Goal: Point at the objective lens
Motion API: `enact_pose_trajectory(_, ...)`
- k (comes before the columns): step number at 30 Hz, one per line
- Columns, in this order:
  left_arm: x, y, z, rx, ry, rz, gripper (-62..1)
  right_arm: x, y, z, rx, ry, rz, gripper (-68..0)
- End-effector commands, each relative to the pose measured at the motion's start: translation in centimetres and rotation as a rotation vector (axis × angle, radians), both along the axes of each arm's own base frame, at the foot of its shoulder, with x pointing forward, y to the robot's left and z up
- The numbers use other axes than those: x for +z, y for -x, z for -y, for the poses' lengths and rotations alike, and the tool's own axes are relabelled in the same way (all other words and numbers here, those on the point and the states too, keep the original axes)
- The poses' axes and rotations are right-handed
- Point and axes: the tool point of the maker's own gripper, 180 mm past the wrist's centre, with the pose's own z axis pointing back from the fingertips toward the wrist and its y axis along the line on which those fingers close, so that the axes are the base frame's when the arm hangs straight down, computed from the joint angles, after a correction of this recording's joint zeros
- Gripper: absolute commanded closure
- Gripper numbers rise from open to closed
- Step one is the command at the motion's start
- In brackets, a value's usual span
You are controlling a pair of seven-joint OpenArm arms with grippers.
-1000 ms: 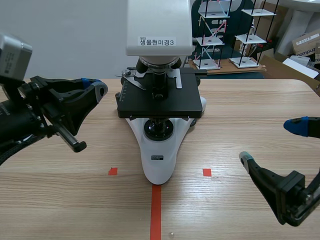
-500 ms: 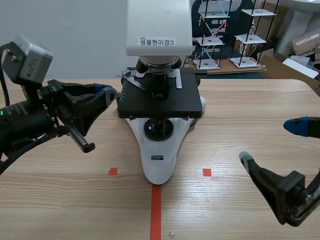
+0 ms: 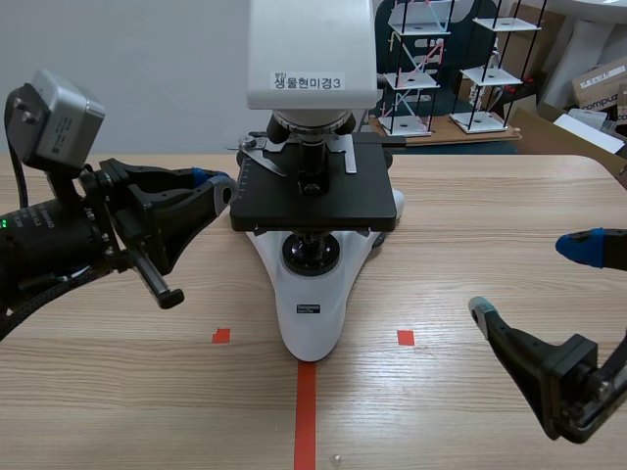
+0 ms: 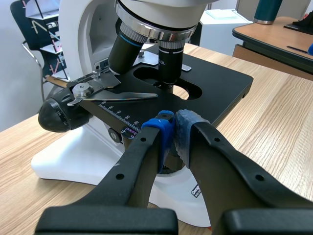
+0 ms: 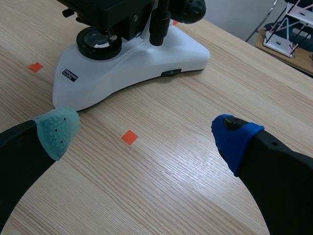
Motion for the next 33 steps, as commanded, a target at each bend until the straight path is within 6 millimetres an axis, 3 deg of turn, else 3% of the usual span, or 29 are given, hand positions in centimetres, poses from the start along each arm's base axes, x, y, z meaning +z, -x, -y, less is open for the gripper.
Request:
enact_pose_trajectory(1, 1.44, -0.14, 0.43, -0.004, 0.04, 0.034, -4.6, 0.84, -0.15, -0.3, 0.01, -0.015, 0.024, -59.5)
enact_pose_trajectory(33, 1.64, -0.47, 0.95, 0.0, 0.051, 0.032, -4.6, 0.84, -0.15, -0.3, 0.01, -0.015, 0.024, -59.5)
